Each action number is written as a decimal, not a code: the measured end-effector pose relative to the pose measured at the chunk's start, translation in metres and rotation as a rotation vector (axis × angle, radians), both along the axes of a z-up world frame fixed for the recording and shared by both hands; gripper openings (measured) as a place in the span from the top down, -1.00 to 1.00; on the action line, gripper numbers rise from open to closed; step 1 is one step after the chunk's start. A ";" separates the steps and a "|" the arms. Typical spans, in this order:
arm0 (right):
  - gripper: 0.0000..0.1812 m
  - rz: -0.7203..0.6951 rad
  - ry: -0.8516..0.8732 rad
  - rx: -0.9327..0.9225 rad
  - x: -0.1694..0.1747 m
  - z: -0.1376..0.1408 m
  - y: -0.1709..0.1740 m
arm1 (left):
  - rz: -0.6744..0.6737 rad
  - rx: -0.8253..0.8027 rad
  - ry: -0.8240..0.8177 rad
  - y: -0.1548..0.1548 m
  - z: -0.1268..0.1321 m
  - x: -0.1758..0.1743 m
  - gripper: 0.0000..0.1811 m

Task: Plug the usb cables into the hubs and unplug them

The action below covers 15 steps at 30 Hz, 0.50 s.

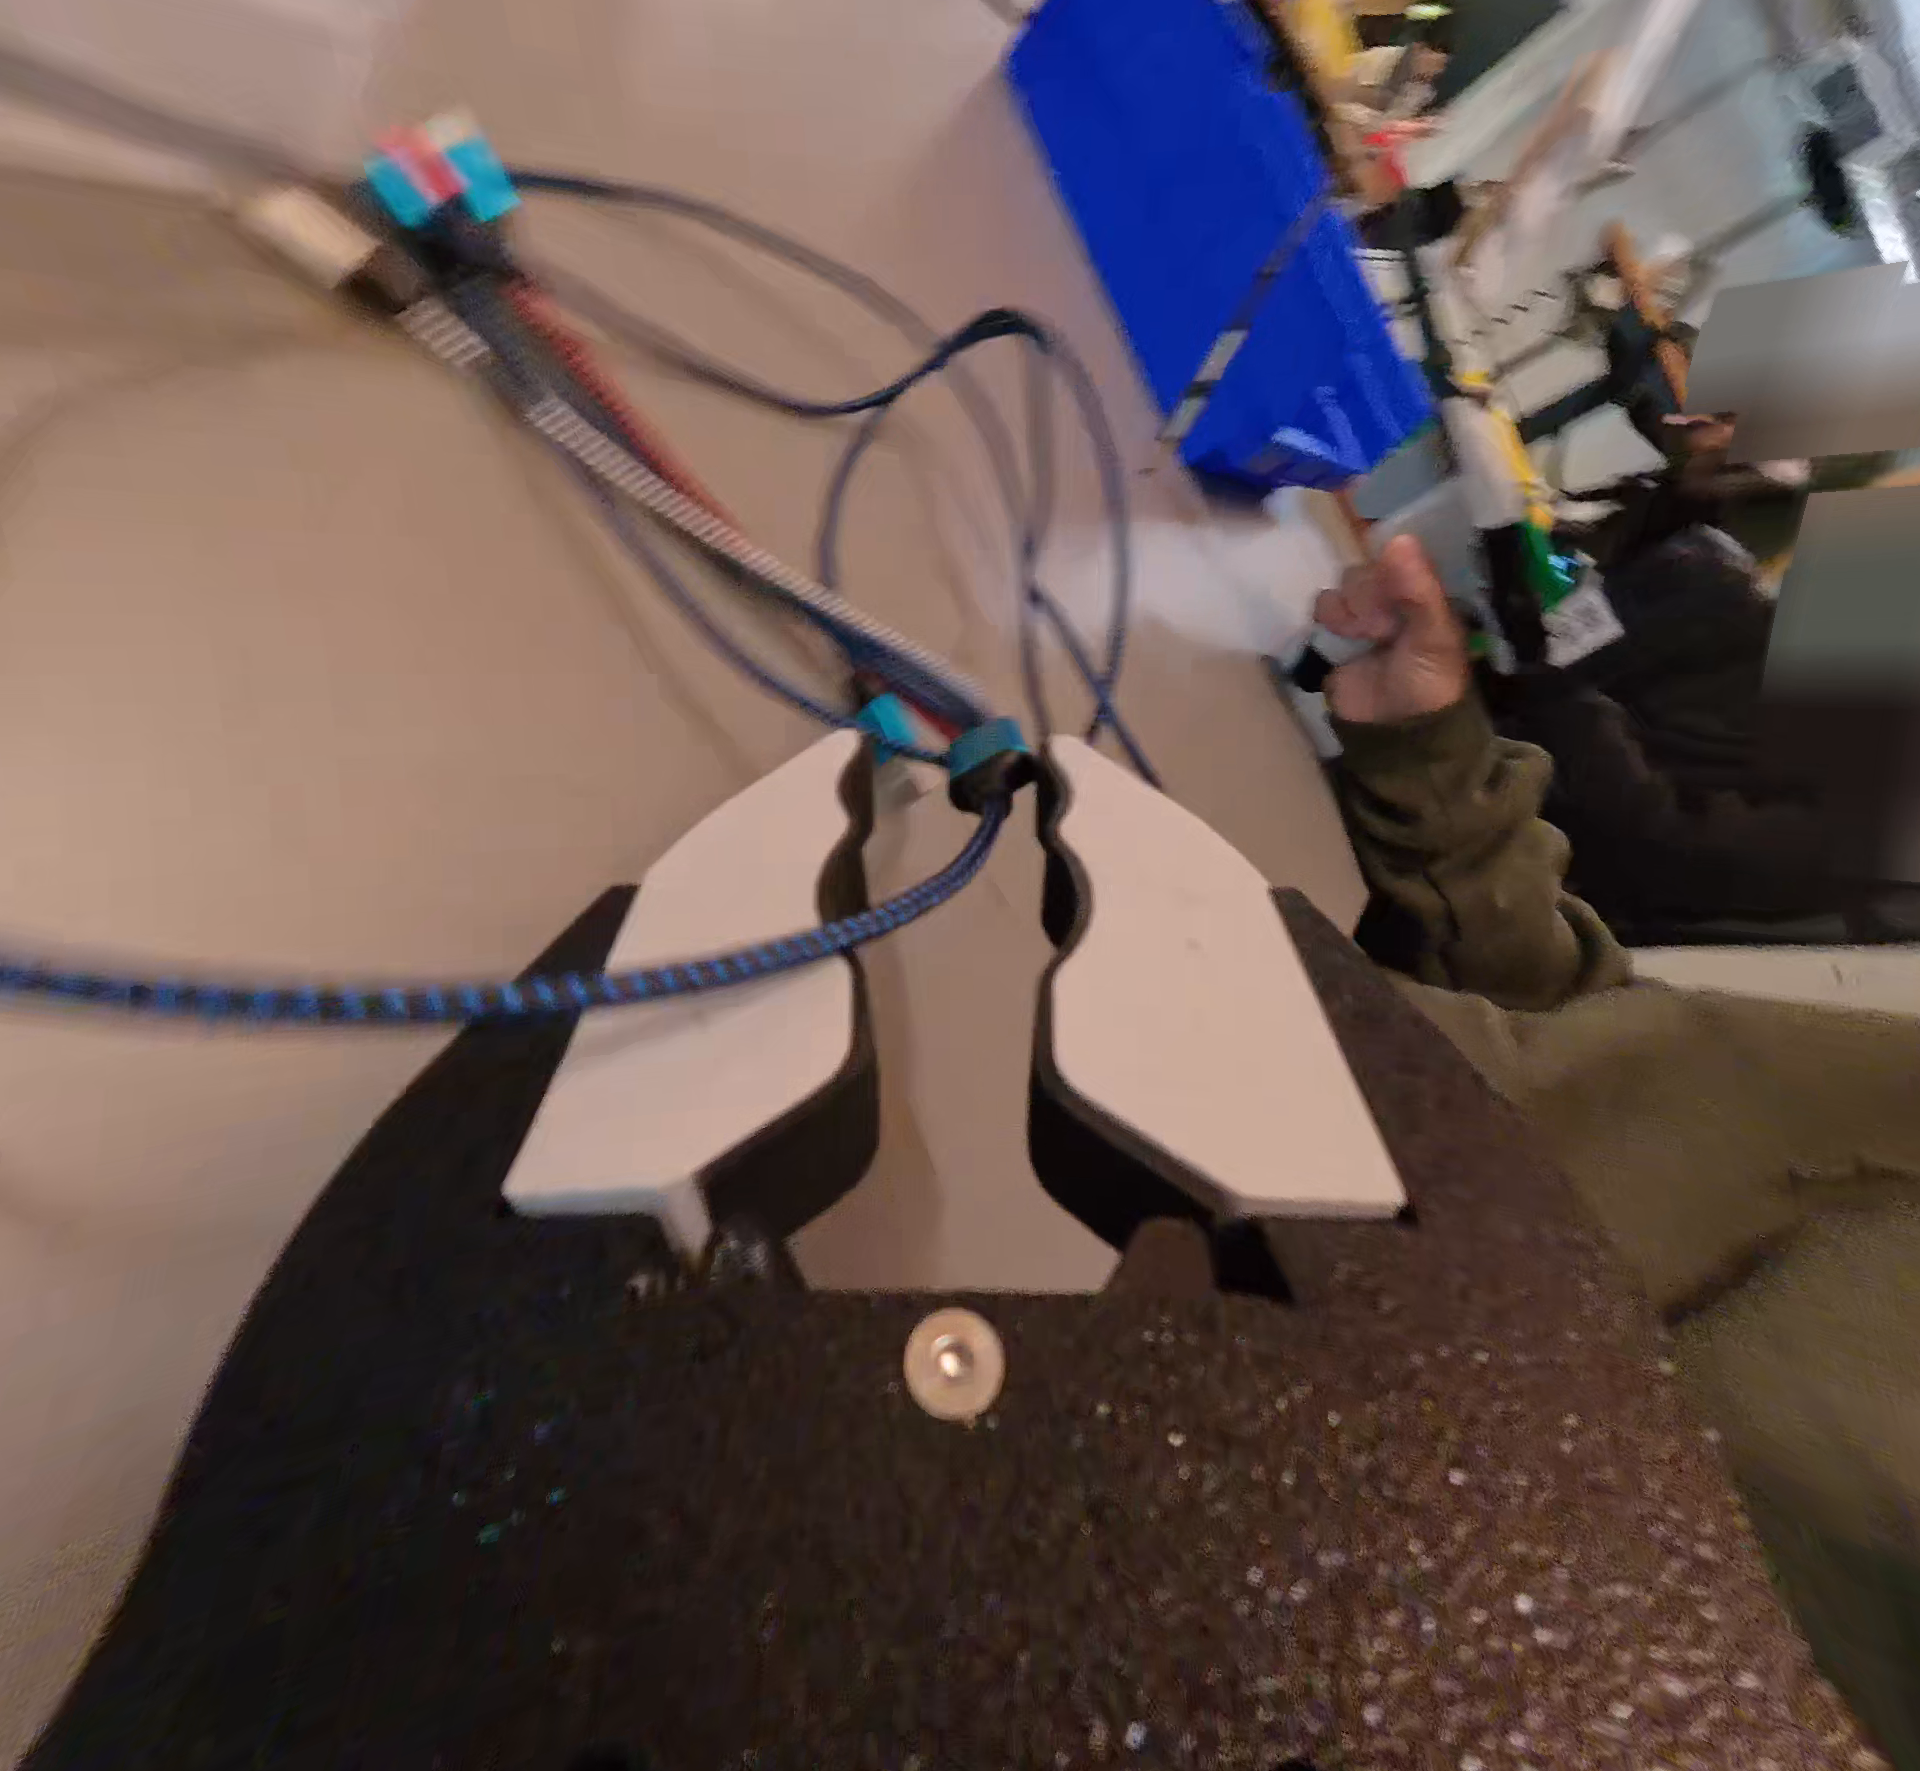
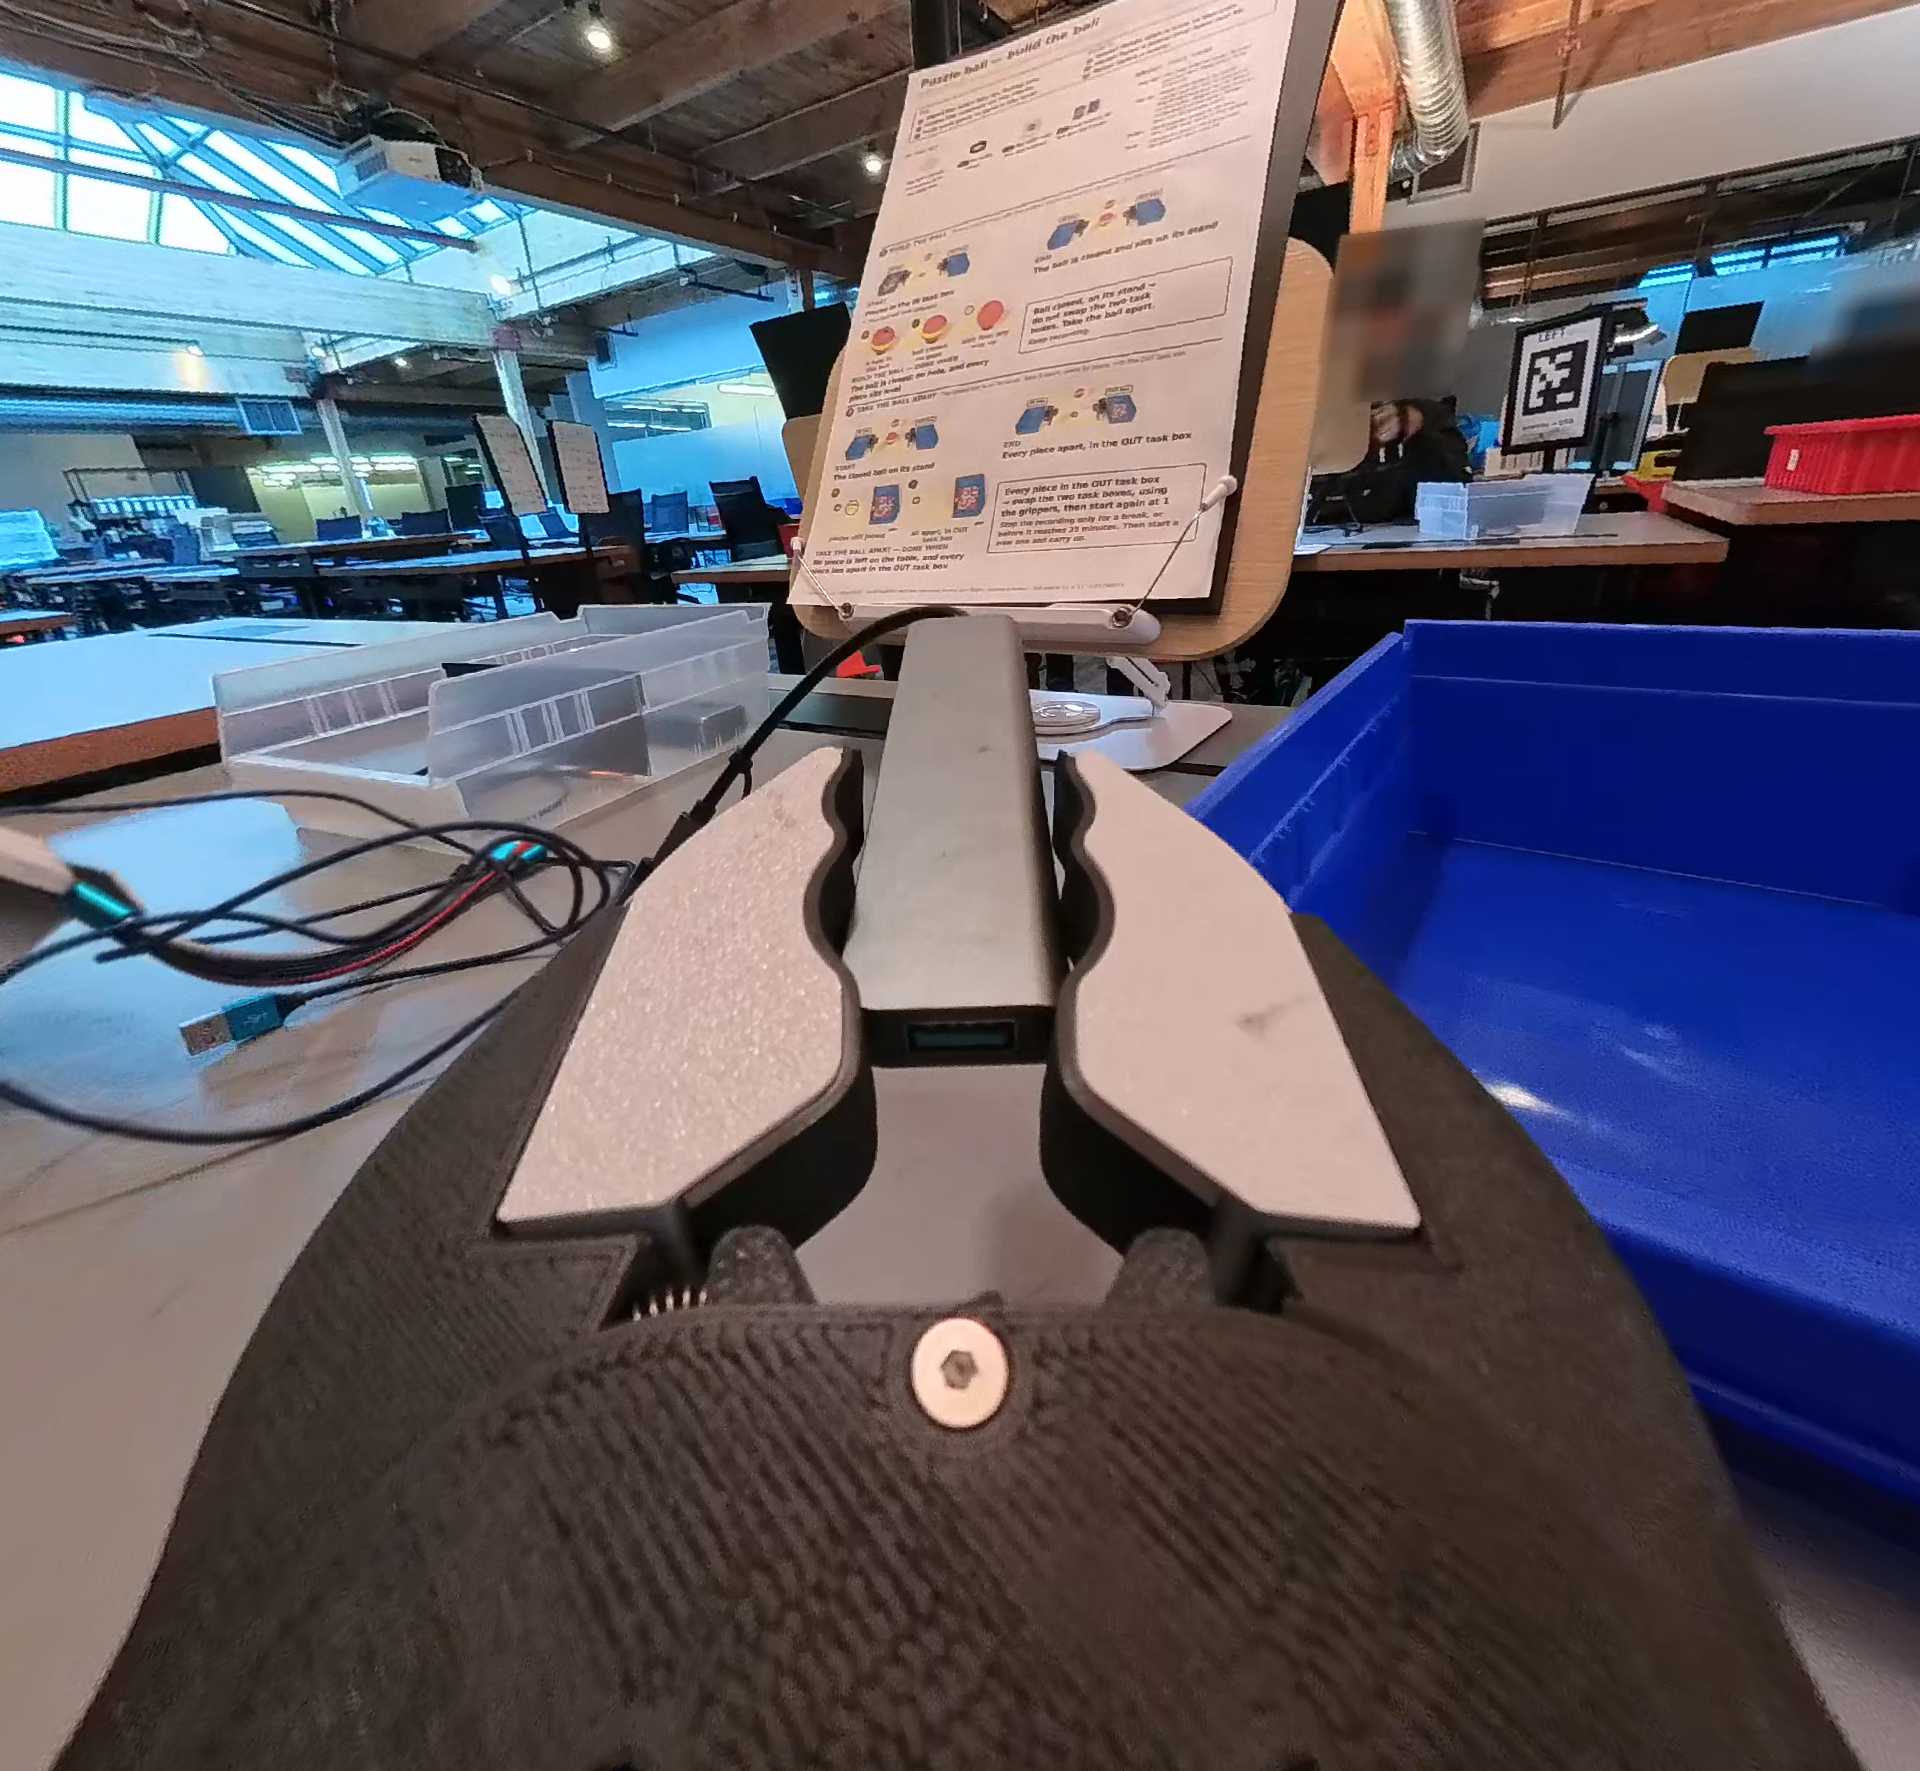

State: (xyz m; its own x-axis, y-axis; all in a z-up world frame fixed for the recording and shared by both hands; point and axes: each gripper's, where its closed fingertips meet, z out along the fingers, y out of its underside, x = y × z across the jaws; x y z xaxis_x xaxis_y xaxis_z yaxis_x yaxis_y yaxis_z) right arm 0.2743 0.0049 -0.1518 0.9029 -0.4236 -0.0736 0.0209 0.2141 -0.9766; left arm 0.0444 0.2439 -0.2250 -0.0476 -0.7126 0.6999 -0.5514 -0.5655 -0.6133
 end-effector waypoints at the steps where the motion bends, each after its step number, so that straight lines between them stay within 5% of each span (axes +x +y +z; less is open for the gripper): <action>1: 0.61 0.003 -0.001 0.000 0.000 0.000 0.000 | 0.033 -0.014 0.073 0.008 -0.010 -0.009 0.60; 5: 0.61 0.008 -0.014 -0.010 -0.002 0.000 0.002 | -0.048 0.011 0.269 0.015 -0.034 -0.050 0.56; 10: 0.61 0.008 -0.035 -0.032 -0.005 -0.001 0.004 | -0.146 0.337 0.510 0.028 -0.029 -0.095 0.55; 15: 0.61 0.006 -0.038 -0.039 -0.005 -0.001 0.006 | -0.159 0.615 0.200 -0.015 0.047 -0.011 0.54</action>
State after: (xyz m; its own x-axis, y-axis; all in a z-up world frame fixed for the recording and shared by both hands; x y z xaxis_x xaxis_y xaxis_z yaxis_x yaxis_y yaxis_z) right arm 0.2694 0.0109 -0.1532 0.9071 -0.4204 -0.0227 0.0573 0.1766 -0.9826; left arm 0.0337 0.2289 -0.1781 -0.0967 -0.9799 0.1747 -0.7361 -0.0477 -0.6752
